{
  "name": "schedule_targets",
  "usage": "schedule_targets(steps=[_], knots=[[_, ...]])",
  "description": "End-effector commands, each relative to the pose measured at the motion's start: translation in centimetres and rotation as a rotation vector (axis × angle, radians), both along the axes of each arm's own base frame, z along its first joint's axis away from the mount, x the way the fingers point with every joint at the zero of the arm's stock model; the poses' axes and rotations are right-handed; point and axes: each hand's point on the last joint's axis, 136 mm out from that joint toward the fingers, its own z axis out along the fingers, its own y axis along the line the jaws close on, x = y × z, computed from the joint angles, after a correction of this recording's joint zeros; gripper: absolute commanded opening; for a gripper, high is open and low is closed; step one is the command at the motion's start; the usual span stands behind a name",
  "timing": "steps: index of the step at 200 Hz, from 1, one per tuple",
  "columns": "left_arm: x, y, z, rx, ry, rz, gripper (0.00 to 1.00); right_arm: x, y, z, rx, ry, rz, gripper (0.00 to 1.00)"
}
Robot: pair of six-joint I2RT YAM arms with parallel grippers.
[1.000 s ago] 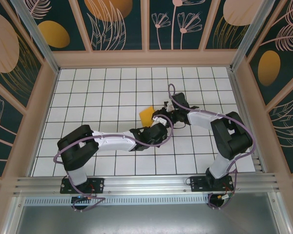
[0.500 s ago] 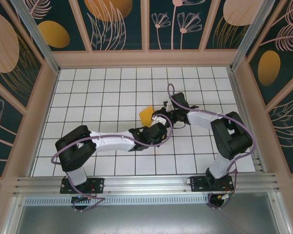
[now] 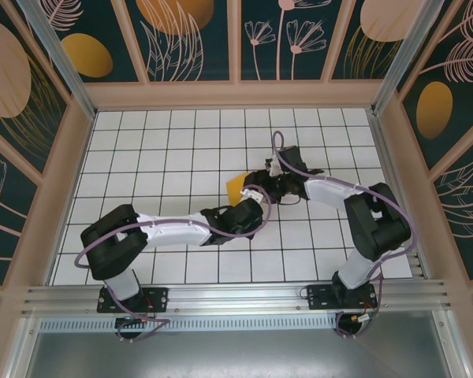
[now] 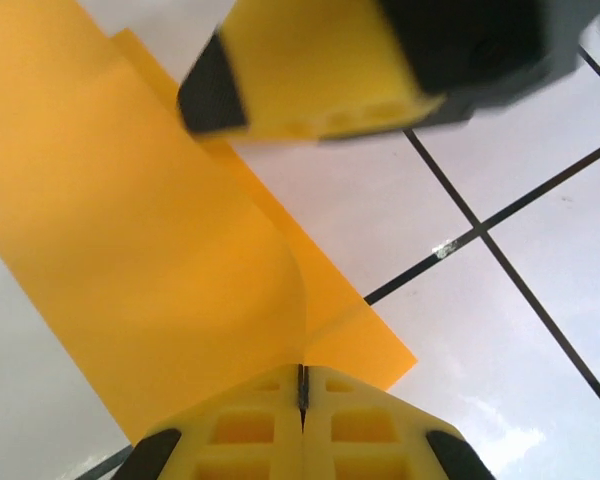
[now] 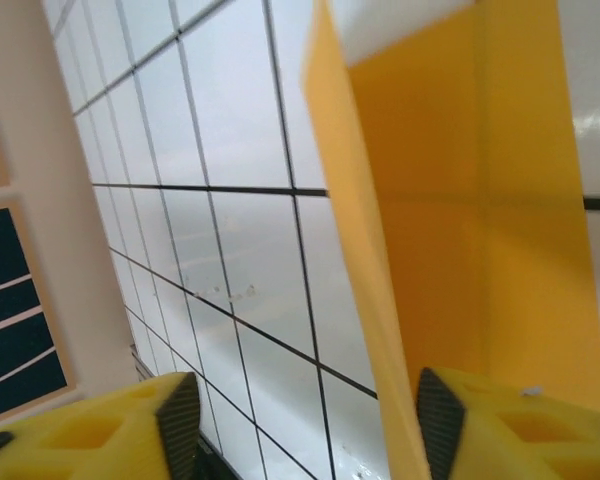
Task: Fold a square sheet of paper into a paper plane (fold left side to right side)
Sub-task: Fold the triangle a second time at the center of the table.
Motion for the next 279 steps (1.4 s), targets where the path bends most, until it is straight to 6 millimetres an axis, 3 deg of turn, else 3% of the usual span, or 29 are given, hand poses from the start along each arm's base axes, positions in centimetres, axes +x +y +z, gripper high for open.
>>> schedule_targets(steps=[1,23,41,79,111,204,279], knots=[[0.4,-0.3,1.6,-0.136,0.032,0.005,0.0,1.4,-1.7,3.7,0.036,-0.132,-0.067,0.71],[0.5,0.0,2.2,-0.22,0.063,0.001,0.0,0.8,-3.4,4.0,0.04,-0.147,-0.102,0.75],[0.7,0.1,2.6,-0.28,0.09,-0.004,0.0,-0.4,-4.4,3.2,0.017,-0.137,-0.108,0.7],[0.6,-0.9,2.8,-0.352,0.132,-0.036,0.0,-3.6,-5.4,0.3,0.017,-0.068,-0.121,0.28],[0.9,-0.8,2.2,-0.35,0.154,-0.019,0.0,-5.4,-5.2,-2.0,-0.002,-0.023,-0.117,0.12],[0.6,1.2,1.0,-0.305,0.18,0.014,0.0,-7.2,-2.1,-7.0,-0.126,0.092,-0.023,0.1],[0.5,2.2,-0.2,-0.268,0.216,-0.009,0.0,-8.2,-3.4,-9.9,-0.281,0.165,0.016,0.09]])
